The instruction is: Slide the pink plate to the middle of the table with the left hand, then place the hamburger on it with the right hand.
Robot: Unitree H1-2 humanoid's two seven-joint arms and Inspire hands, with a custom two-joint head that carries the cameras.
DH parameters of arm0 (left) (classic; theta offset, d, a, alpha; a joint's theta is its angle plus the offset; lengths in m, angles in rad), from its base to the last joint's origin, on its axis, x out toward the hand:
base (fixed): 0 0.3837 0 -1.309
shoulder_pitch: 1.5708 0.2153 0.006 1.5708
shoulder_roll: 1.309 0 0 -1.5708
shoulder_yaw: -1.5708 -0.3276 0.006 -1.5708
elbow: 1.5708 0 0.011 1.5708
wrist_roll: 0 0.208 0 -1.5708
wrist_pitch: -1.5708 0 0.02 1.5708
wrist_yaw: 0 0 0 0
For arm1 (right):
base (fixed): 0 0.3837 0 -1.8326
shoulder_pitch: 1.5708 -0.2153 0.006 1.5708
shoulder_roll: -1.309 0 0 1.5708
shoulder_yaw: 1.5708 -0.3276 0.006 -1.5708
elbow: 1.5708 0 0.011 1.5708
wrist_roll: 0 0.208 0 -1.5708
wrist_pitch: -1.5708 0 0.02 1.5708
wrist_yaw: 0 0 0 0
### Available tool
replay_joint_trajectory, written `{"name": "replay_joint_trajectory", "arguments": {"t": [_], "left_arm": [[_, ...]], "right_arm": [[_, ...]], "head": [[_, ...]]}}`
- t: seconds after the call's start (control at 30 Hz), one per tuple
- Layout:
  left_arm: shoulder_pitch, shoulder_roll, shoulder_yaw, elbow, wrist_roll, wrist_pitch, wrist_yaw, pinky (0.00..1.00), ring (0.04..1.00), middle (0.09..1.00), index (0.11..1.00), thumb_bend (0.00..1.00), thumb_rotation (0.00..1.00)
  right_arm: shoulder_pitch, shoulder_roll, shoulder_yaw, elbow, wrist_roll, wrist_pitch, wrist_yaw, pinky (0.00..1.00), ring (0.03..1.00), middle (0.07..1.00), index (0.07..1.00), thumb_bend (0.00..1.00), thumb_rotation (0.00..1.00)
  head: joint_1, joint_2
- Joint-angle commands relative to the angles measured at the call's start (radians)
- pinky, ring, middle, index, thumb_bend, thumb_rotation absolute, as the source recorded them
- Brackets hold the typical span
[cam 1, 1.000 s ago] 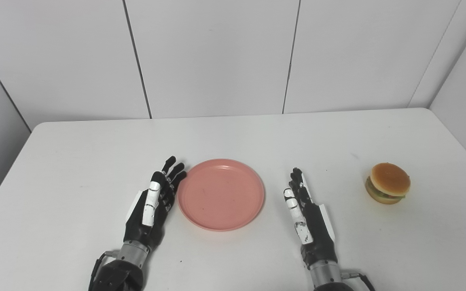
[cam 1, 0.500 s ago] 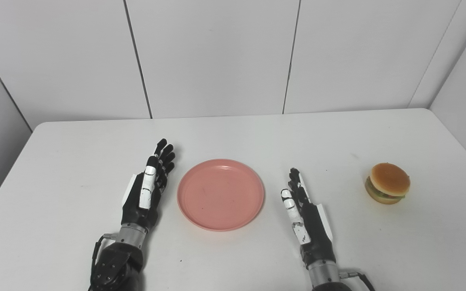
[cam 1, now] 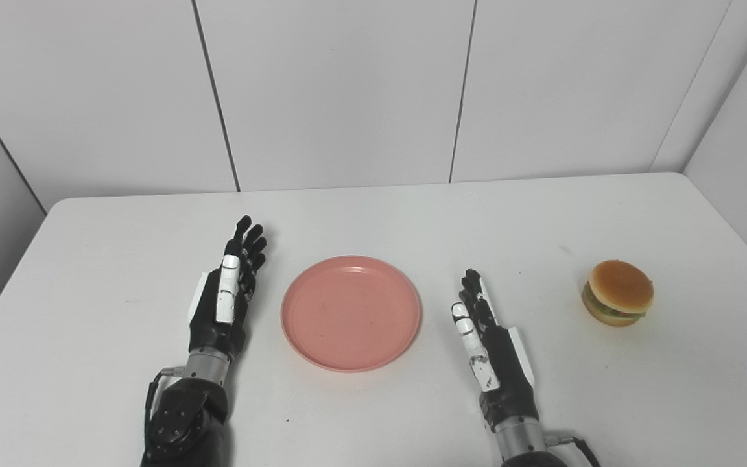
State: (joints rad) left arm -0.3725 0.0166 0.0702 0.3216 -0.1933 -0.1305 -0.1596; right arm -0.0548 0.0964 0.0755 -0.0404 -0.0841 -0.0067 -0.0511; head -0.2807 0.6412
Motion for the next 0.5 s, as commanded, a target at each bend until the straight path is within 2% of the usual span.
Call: {"name": "replay_joint_trajectory", "arguments": {"t": [0.0,0.17,0.3,0.37,0.47], "left_arm": [[0.051,-0.027,-0.005,0.009,-0.025,0.033,-0.002,1.00,0.976,0.971,0.985,0.64,1.00],[0.075,-0.032,-0.013,-0.044,-0.036,0.099,-0.012,1.00,0.981,0.975,0.990,0.66,1.00],[0.090,-0.037,-0.018,-0.068,-0.029,0.116,-0.009,1.00,0.967,0.961,0.972,0.65,1.00],[0.099,-0.042,-0.019,-0.082,-0.032,0.133,-0.006,0.99,0.960,0.955,0.963,0.65,1.00],[0.107,-0.048,-0.019,-0.094,-0.032,0.146,-0.003,0.97,0.947,0.941,0.949,0.63,1.00]], "right_arm": [[0.022,-0.013,-0.010,0.028,-0.005,0.002,-0.005,0.99,1.000,1.000,1.000,0.69,0.89],[0.019,-0.017,-0.020,0.032,-0.038,-0.034,-0.036,0.98,1.000,1.000,1.000,0.67,0.88],[0.016,-0.022,-0.032,0.020,-0.084,-0.038,-0.066,1.00,1.000,1.000,0.998,0.64,0.91],[0.010,-0.023,-0.046,0.020,-0.091,-0.061,-0.085,1.00,0.998,0.994,0.993,0.63,0.90],[-0.002,-0.040,-0.052,0.019,-0.181,-0.100,-0.142,0.97,0.983,0.975,0.977,0.59,0.92]], "head": [[-0.003,-0.005],[-0.009,-0.005],[-0.027,-0.006],[-0.030,-0.007],[-0.035,-0.007]]}}
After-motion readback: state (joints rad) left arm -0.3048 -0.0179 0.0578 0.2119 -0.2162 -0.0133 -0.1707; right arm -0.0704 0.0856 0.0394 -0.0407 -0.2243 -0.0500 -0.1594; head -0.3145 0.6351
